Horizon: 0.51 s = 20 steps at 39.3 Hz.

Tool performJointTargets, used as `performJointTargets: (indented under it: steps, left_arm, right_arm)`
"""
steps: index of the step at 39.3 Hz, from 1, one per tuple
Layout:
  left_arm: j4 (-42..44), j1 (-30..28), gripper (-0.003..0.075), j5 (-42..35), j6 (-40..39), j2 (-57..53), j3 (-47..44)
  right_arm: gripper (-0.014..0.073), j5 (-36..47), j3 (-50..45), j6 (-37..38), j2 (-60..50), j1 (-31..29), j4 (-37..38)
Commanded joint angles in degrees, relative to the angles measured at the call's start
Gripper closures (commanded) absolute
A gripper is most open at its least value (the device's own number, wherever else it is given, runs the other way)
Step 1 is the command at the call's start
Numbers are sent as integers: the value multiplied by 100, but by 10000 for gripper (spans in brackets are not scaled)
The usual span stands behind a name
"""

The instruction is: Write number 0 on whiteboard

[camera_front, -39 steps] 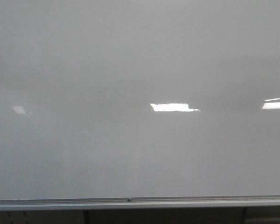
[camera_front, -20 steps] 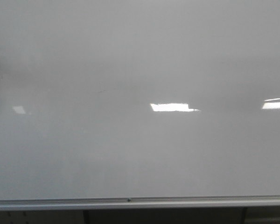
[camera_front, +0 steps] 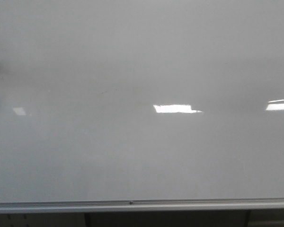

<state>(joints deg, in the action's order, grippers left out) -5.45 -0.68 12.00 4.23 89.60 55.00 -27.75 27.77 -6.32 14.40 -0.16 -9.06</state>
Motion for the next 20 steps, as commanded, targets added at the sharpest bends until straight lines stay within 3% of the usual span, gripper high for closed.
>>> performJointTargets:
  steps: [1, 10, 20]
  left_arm:
    - [-51, 26, 521, -524, -37, -198, 176]
    - [-11, 14, 738, -643, -37, -198, 176]
    - [55, 124, 739, 47, -10, -475, 176]
  right_arm:
    - [105, 428, 195, -5, 98, 7, 3]
    - [105, 388, 195, -5, 98, 7, 3]
    - [105, 317, 195, -8, 98, 7, 3]
